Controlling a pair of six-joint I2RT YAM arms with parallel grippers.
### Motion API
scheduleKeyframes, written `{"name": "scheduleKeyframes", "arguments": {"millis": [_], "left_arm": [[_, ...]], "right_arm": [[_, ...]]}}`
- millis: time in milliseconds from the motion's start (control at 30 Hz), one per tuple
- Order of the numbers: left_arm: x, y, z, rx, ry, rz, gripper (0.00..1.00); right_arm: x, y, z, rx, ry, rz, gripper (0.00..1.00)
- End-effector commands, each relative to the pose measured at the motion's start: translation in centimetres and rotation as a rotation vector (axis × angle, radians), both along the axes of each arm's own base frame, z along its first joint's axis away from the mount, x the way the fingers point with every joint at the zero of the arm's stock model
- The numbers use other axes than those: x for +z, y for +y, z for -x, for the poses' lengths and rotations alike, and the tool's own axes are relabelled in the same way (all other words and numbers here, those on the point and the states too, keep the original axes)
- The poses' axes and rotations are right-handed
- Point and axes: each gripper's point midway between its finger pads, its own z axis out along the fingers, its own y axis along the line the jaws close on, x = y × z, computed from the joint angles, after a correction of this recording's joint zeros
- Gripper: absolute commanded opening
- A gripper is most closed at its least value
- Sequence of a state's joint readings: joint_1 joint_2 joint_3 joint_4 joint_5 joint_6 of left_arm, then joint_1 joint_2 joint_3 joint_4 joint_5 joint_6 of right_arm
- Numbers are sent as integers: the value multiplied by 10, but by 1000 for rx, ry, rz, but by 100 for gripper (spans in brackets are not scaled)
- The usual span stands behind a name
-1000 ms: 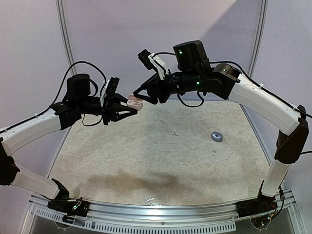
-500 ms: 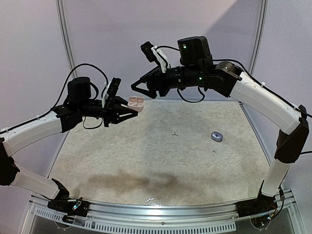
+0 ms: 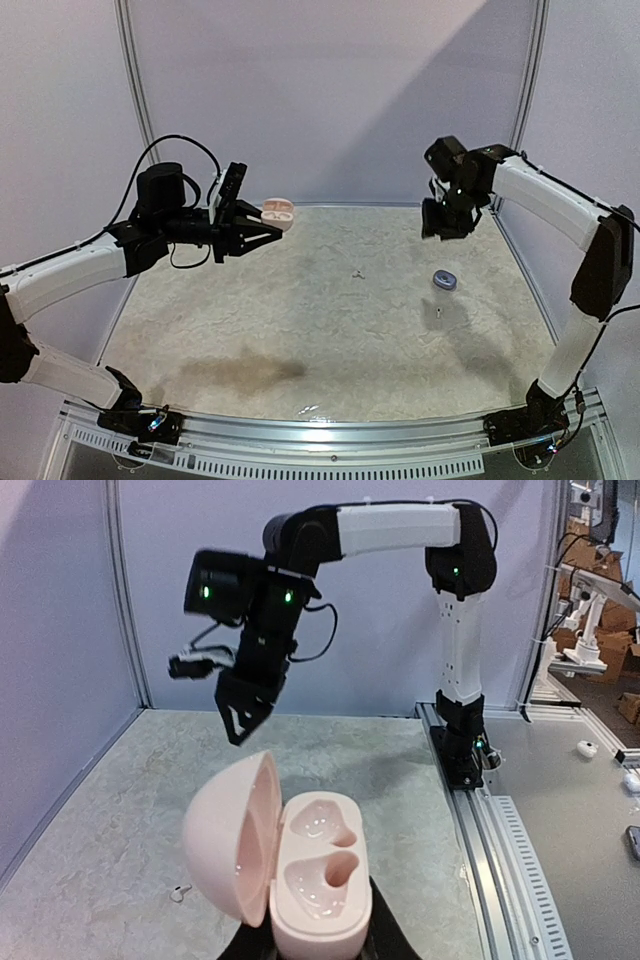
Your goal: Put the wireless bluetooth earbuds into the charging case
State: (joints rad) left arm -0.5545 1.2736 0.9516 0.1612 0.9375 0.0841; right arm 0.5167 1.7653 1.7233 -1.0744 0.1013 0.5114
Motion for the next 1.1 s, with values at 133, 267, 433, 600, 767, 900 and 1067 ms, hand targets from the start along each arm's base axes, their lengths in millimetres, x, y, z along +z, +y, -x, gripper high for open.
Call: {"name": "scheduleKeyframes", "arguments": {"millis": [133,267,433,600,767,900,1067], "left_arm": [[5,1,4,6,-22,17,0],[6,3,3,13,-24,18,0],[6,4,2,20,-23,17,0],[6,5,0,26,-25,18,0],[4,4,-1,23,-22,18,0],[5,5,-1,23,-22,20,0],[5,5,-1,26,-20,19,0]], "right_arm": [[-93,-35,45,-94,349,212,41],[-124,-40,44,-89,412,275,36],[-145,-40,41,-100,447,250,30],[-164,-45,50,-104,499,260,31],[-180,-41,56,-96,528,232,31],[-191,-41,58,-95,542,235,30],[-197,-44,60,-94,556,253,23]]}}
